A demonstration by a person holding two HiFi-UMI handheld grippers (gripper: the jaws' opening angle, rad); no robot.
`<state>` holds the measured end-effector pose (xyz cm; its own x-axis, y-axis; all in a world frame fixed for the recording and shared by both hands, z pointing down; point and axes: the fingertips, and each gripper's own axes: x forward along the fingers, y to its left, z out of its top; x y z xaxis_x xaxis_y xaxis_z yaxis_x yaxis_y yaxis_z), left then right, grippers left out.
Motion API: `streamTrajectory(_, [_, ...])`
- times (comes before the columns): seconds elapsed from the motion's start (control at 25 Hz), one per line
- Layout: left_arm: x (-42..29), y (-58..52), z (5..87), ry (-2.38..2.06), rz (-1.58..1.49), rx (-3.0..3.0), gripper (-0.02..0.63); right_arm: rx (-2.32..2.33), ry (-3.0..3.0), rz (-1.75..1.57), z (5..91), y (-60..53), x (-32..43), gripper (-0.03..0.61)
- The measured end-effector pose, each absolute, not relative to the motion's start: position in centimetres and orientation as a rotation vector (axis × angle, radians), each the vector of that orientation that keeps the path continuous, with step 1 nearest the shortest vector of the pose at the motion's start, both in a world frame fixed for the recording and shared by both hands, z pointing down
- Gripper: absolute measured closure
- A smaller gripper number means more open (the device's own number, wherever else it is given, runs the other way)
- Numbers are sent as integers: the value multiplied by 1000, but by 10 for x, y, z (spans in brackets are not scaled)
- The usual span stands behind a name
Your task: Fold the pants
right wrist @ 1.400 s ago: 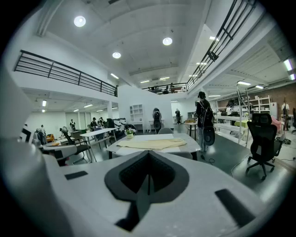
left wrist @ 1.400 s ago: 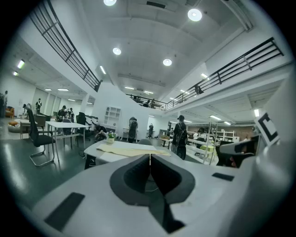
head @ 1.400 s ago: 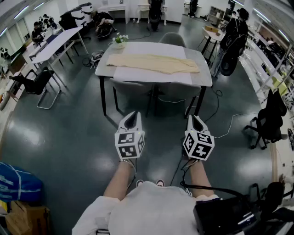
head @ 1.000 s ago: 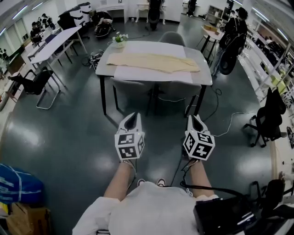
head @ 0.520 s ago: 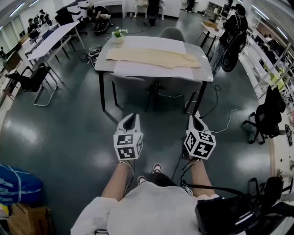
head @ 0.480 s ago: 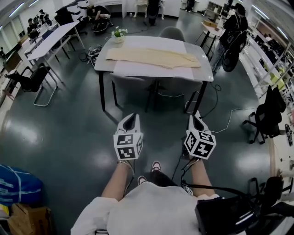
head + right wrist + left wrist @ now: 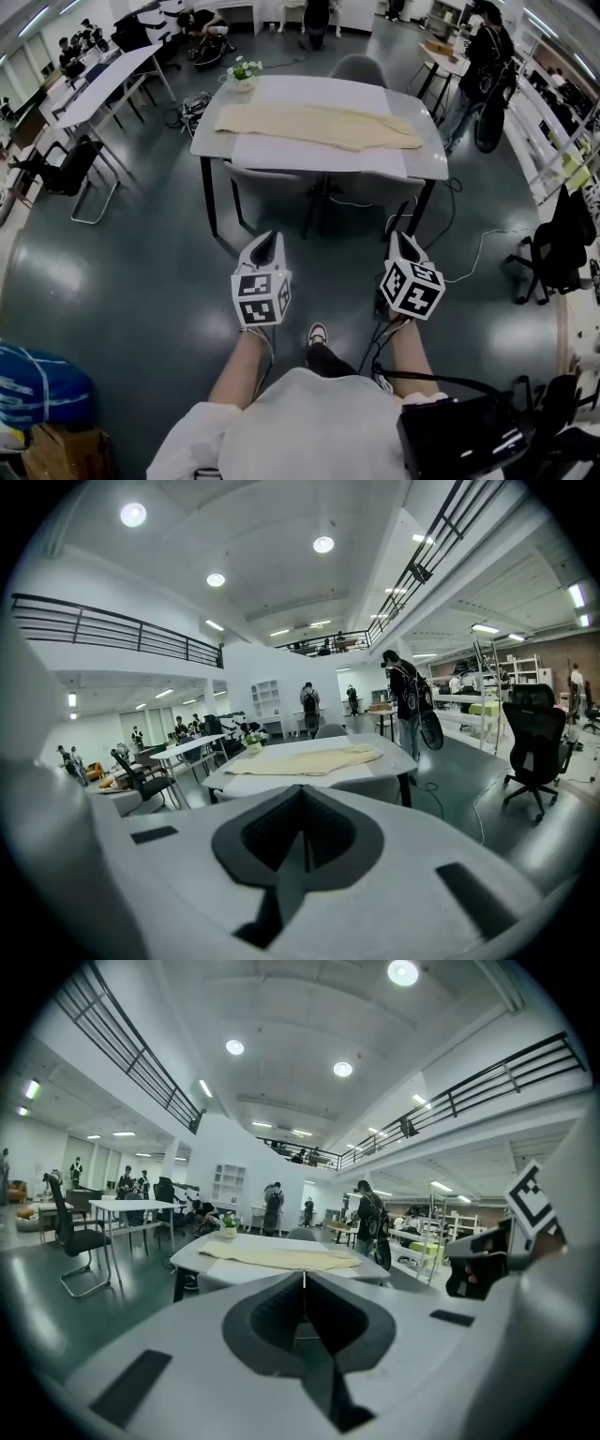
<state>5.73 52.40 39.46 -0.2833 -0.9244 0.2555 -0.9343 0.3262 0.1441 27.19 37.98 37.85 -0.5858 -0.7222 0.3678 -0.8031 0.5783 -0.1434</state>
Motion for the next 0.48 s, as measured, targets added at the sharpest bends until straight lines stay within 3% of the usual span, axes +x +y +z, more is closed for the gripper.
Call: streamTrajectory(0.48, [-12, 358, 386, -2331, 48, 1634, 603, 1203, -2549, 447, 376, 208, 203, 586])
